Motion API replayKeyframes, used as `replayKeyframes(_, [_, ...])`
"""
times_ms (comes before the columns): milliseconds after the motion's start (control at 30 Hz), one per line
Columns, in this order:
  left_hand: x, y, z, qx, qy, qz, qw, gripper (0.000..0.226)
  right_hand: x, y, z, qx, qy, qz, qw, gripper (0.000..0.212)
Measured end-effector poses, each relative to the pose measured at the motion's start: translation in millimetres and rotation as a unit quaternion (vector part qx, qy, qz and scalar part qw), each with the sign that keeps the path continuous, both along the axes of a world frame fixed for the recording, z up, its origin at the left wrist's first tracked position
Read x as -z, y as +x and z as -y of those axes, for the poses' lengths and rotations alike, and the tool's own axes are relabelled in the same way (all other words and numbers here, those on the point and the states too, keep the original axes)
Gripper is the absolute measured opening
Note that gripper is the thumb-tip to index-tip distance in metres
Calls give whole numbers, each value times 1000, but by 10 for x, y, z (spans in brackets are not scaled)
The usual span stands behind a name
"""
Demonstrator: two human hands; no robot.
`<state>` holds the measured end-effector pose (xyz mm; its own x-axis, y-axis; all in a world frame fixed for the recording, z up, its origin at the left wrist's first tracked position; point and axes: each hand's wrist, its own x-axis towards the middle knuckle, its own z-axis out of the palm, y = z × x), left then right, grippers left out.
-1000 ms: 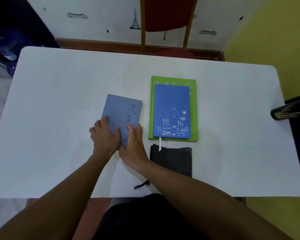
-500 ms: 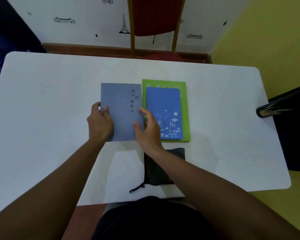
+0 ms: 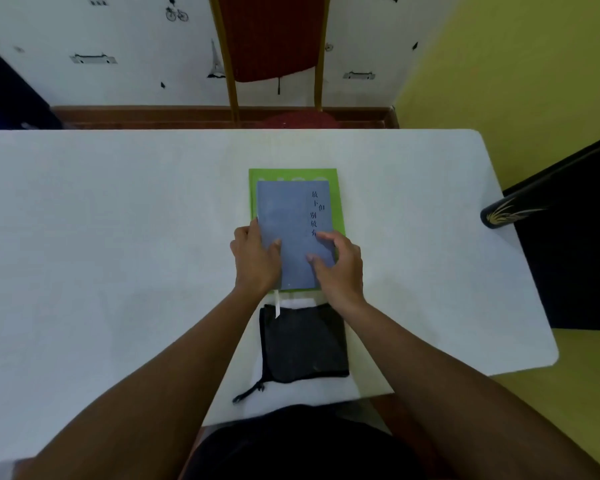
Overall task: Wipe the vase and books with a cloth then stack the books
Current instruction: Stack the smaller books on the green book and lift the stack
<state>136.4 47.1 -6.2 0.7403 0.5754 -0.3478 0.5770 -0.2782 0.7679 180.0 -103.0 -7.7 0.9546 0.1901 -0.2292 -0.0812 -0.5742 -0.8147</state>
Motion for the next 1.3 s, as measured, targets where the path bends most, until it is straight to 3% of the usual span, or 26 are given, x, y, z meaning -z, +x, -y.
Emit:
replayKeyframes(500, [87, 51, 14, 8, 21, -18, 1000, 53, 83, 161, 93, 8, 0, -60, 998, 54])
replayKeyframes(700, [105, 36, -55, -16, 53, -40, 998, 58, 95, 262, 99, 17, -18, -44, 999, 80])
replayKeyframes(867, [111, 115, -83, -51, -30, -48, 997, 51, 147, 459, 58, 12, -125, -121, 985, 105])
replayKeyframes(967, [59, 216, -96, -81, -55, -47, 994, 58, 177, 527, 25, 17, -144, -138, 980, 99])
replayKeyframes(1067, [28, 328, -186, -128, -76, -93, 985, 82, 166, 586, 22, 36, -143, -163, 976, 98])
replayKeyframes(1300, [114, 429, -349, -155, -210, -151, 953, 92, 151, 611, 58, 59, -97, -187, 976, 102])
